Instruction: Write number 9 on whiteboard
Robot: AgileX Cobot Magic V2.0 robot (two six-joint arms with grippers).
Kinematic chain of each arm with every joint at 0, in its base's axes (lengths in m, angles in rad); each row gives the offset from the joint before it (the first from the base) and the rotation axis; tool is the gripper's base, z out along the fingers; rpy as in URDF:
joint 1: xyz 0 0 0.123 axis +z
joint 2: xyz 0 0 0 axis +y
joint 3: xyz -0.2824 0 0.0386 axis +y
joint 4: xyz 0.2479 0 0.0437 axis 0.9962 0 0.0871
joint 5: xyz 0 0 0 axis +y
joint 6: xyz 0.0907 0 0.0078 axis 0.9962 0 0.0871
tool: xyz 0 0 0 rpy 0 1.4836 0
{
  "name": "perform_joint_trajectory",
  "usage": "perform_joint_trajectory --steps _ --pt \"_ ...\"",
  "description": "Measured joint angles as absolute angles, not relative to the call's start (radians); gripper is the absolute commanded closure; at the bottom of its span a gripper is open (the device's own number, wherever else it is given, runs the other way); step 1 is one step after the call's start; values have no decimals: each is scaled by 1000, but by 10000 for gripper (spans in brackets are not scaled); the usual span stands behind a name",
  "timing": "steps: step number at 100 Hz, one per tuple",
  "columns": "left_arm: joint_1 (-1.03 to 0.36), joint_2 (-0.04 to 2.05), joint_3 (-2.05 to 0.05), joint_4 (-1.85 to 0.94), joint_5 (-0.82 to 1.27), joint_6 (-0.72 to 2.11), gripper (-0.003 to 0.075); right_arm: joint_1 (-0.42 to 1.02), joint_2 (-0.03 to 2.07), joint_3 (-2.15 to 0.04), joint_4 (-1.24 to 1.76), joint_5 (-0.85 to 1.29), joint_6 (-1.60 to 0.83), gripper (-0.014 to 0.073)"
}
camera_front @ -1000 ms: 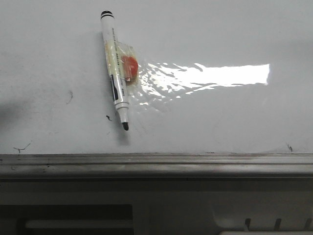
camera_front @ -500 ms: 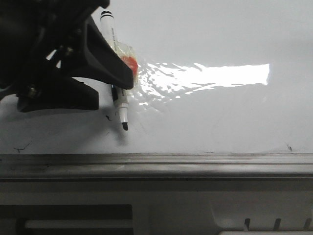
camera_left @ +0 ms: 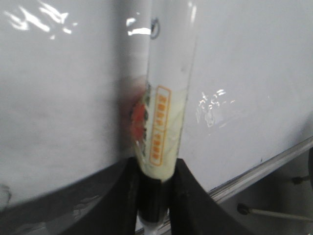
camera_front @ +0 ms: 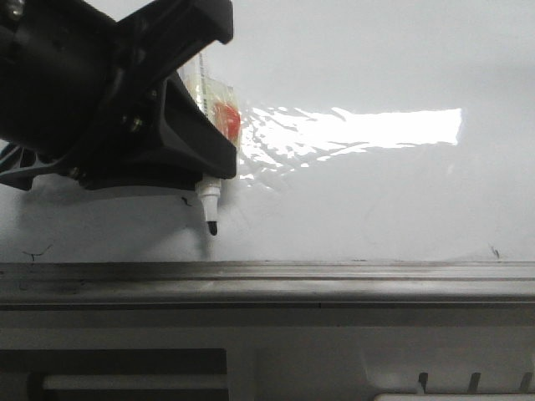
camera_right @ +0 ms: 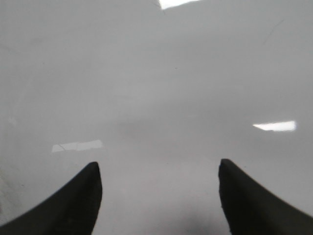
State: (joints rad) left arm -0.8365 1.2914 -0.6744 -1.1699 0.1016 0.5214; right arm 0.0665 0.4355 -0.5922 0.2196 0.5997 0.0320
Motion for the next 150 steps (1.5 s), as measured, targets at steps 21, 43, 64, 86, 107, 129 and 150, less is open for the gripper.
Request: perform_joint_trajectory --steps 21,43,64,86,107,129,150 --pt "-835 1179 -669 -1050 273 722 738 116 456 -624 594 660 -395 150" --pt "-835 1001 -606 -1091 473 1200 738 217 574 -660 1043 886 -983 150" --pt "-835 967 -583 -1126 554 1380 738 337 693 -661 1211 907 -1298 150" --pt "-835 967 -583 -1131 557 1398 738 580 857 -662 1235 751 -1409 148" --pt "-835 967 -583 -1132 558 1402 738 799 1006 -666 1286 478 -1428 148" --pt "-835 967 -583 -1152 558 1402 738 848 1075 -704 1329 403 -1434 510" --pt "-831 967 -581 -1177 532 1383 652 854 1075 -717 1331 378 -1447 659"
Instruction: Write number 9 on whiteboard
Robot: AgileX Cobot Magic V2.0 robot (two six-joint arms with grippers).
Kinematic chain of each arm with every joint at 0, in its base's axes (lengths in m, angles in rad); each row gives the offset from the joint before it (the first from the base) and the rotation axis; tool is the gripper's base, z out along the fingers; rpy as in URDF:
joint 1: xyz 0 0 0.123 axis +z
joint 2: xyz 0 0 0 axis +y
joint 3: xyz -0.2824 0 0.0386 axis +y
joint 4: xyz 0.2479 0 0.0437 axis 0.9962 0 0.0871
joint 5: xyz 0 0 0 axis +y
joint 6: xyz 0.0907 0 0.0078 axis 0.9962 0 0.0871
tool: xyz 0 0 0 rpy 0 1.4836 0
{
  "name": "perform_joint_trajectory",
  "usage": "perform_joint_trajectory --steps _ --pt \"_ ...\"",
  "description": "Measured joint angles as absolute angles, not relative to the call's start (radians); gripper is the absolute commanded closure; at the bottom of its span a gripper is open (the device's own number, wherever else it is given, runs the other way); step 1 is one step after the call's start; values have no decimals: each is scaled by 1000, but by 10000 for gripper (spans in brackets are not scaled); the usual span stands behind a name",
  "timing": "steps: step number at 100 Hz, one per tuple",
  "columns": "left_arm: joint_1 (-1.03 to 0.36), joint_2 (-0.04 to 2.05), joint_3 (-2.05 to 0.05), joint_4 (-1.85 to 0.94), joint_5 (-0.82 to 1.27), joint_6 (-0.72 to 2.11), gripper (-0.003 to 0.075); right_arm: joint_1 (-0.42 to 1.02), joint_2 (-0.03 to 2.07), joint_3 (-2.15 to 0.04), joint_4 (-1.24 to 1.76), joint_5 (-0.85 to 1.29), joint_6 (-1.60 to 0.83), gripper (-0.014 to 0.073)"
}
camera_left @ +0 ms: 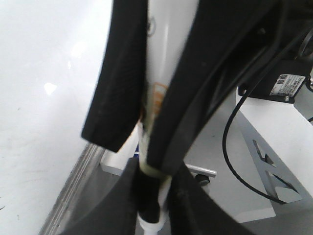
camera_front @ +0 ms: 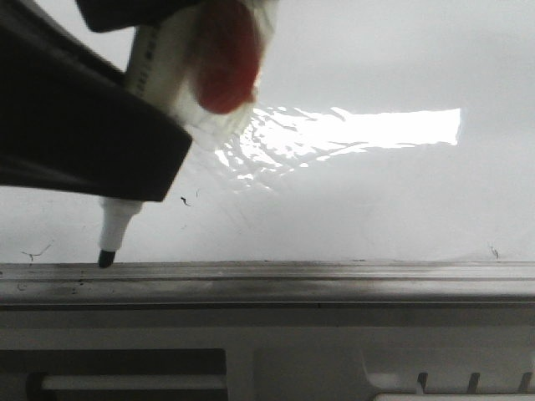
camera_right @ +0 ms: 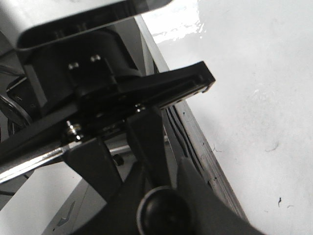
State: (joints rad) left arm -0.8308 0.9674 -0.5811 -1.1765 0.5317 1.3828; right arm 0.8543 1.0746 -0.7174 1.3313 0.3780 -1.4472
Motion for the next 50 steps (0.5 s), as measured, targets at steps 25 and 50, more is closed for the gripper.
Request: perform_joint_trajectory --steps 25,50 --pt "-764 781 -581 -990 600 1063 319 817 1075 -751 1183 385 -1393 659" --pt "-654 470 -581 -819 686 868 337 745 1117 -1019 562 790 -874 659"
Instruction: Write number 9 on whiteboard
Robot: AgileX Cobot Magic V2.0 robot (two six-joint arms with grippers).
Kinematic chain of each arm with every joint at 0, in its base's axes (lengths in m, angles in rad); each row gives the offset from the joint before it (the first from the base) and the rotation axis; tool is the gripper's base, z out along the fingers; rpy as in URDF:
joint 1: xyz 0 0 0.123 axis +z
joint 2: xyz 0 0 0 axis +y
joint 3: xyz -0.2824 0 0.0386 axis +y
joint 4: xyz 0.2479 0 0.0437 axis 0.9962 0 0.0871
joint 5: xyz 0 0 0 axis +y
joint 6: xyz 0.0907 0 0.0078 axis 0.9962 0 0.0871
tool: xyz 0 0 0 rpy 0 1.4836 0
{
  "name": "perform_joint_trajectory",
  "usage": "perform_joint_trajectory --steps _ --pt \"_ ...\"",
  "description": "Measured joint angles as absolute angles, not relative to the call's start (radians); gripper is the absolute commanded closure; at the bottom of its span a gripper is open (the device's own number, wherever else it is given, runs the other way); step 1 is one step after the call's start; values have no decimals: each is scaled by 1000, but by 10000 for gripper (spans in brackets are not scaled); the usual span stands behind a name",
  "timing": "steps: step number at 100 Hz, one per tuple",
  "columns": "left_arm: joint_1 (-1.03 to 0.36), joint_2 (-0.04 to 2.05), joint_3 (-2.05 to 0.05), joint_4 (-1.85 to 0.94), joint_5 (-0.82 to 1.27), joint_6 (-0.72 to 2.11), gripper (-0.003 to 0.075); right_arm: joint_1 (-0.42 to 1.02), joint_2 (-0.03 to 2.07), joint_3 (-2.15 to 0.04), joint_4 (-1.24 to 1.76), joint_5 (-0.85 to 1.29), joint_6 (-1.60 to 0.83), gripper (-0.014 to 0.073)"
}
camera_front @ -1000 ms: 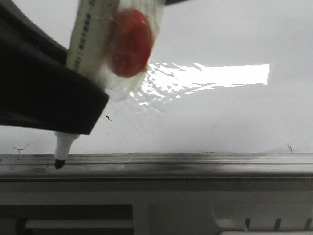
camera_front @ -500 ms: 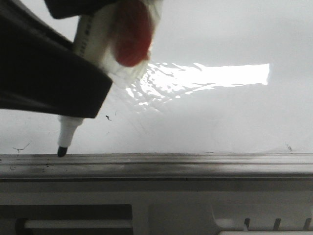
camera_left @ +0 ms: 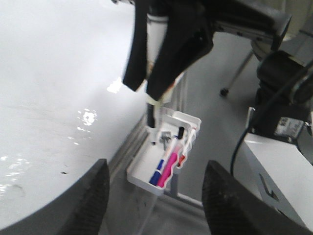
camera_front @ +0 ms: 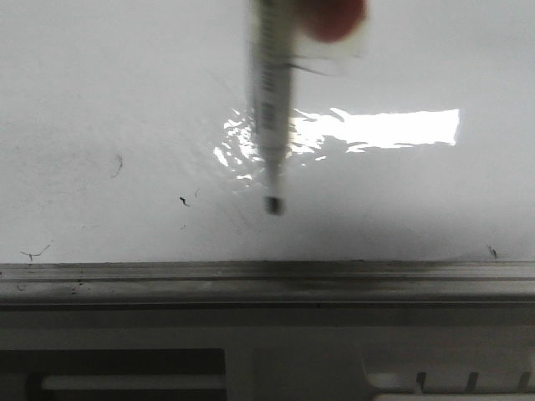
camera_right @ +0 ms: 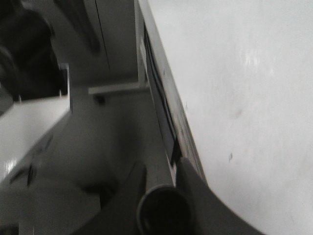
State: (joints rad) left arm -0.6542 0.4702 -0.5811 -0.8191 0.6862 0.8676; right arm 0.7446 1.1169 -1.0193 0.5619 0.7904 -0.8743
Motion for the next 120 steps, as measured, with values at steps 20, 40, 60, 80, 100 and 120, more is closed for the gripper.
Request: perform_joint_trajectory --steps 20,40,60,80,100,120 --pt "-581 386 -581 -811 620 827 393 760 1129 -1214 181 1005 -630 631" --pt "-539 386 -581 -811 608 824 446 801 956 -1076 159 601 -605 632" --pt "-531 386 -581 -815 606 824 506 812 835 -656 159 -186 -603 632" --pt "-531 386 -577 -819 595 822 533 778 925 -465 224 -460 -603 632" --pt "-531 386 -574 -819 584 822 533 727 1005 -461 296 -584 -603 632" --pt "-538 386 -571 -819 582 820 533 712 1080 -461 311 -627 -599 668"
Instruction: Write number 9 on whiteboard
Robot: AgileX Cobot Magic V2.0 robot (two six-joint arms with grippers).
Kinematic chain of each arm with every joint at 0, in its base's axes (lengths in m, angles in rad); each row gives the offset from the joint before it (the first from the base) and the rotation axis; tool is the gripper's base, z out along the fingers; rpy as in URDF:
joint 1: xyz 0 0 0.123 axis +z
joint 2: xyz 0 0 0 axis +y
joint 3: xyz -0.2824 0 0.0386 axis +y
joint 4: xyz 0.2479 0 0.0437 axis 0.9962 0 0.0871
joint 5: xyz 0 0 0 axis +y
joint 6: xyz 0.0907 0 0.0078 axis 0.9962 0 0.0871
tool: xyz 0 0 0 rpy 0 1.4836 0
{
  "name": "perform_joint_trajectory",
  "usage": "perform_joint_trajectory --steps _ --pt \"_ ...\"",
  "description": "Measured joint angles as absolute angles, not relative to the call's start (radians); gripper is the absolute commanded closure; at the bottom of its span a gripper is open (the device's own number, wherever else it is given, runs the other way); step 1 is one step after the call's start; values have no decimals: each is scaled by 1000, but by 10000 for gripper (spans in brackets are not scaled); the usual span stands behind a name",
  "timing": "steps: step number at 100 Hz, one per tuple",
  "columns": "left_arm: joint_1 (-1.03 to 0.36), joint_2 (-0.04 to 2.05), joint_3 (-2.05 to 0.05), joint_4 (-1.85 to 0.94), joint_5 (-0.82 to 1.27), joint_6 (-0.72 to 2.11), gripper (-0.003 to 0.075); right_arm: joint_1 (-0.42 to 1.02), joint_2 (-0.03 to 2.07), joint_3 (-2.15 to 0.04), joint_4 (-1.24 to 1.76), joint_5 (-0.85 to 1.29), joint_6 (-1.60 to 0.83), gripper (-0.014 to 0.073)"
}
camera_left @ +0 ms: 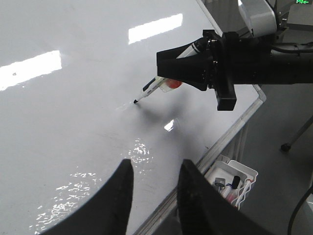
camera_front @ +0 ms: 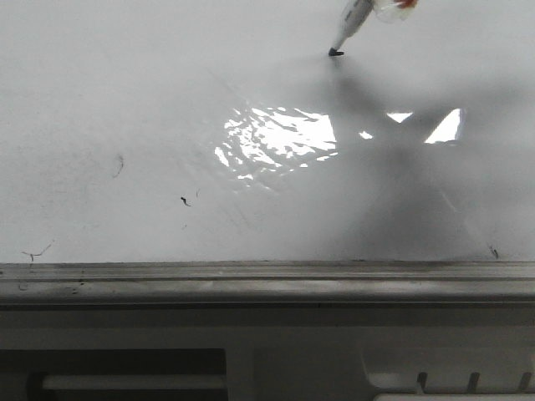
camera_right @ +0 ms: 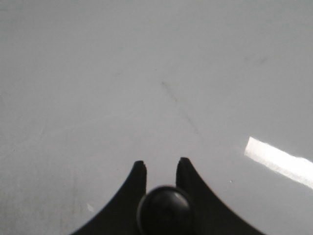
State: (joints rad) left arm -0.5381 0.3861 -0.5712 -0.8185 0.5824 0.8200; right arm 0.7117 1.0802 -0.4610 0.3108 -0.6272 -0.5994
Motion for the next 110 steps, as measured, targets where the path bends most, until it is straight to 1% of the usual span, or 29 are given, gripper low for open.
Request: perform_joint_trajectory --steps 9,23,47,61,78,98,110 --pt "-545 386 -571 -819 580 820 533 713 1099 -477 308 -625 -585 667" --pt "-546 386 -571 -819 580 820 533 714 1107 -508 306 -560 -579 667" --pt "-546 386 -571 -819 580 820 533 706 1037 -513 306 -344 -581 667" --pt "-546 386 -571 -819 579 820 533 663 1017 -521 306 -311 -583 667" --pt "-546 386 -571 -819 579 820 533 620 1025 -594 314 -299 -592 667" --pt "-546 386 -569 -819 578 820 533 607 1042 -644 314 -251 -605 666" --pt "-546 386 -558 -819 578 820 533 609 1042 -639 328 -171 -608 654"
